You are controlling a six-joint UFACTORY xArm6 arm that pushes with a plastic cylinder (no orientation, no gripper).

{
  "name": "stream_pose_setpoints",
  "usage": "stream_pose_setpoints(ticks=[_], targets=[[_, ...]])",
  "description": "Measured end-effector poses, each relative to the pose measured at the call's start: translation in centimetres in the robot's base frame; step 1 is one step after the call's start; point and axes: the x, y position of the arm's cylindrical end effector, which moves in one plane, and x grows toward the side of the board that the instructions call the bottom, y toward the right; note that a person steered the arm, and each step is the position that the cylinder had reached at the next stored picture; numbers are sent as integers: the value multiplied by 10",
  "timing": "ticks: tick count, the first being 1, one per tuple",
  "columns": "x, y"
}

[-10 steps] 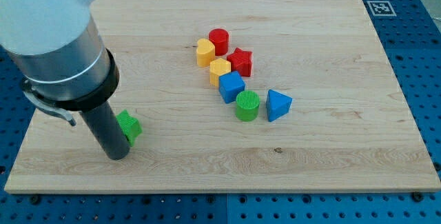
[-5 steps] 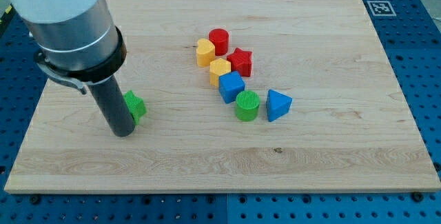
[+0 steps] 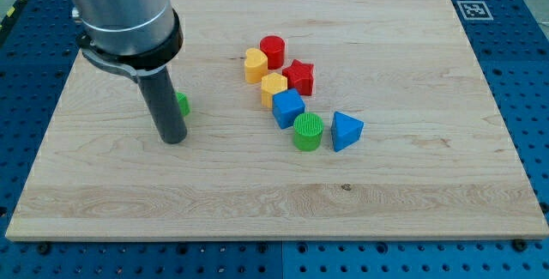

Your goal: Move the green star into the yellow blocks

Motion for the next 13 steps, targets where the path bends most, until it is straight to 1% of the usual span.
stream_pose_setpoints(ticks=[1,2,4,5,6,7,10,11,12,13], targets=[[-31,0],[-37,0],[-20,0],[-20,-2],[-31,-18],[-43,-21],[-43,-21],[-30,-39],[-34,-50],[-78,-50]])
